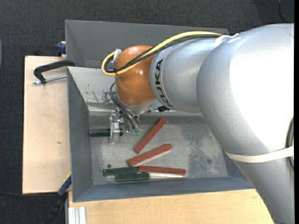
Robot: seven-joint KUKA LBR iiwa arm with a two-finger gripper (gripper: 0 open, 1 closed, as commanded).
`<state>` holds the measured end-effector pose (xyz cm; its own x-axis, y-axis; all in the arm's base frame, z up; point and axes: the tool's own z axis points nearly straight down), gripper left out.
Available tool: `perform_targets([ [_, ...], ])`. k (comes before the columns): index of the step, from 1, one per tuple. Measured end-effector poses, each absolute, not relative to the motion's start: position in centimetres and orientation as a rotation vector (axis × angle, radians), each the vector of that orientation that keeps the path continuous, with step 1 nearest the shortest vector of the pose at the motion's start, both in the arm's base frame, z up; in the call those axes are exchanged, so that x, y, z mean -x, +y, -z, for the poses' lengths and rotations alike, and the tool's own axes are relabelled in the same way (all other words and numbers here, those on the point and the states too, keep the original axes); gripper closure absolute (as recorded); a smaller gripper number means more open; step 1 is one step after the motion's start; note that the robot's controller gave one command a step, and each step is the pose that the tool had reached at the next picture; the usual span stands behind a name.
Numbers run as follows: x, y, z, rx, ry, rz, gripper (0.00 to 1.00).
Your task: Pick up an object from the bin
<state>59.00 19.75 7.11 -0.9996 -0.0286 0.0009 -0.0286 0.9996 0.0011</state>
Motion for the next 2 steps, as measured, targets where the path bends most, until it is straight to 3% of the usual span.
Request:
perform_targets([
  [1, -59.0, 19.8, -7.1, -0.045, -3.14, 0.002, 1.0],
  [2, -59.8, 17.8, -21.5, -0.045, -3.149, 0.005, 1.0],
])
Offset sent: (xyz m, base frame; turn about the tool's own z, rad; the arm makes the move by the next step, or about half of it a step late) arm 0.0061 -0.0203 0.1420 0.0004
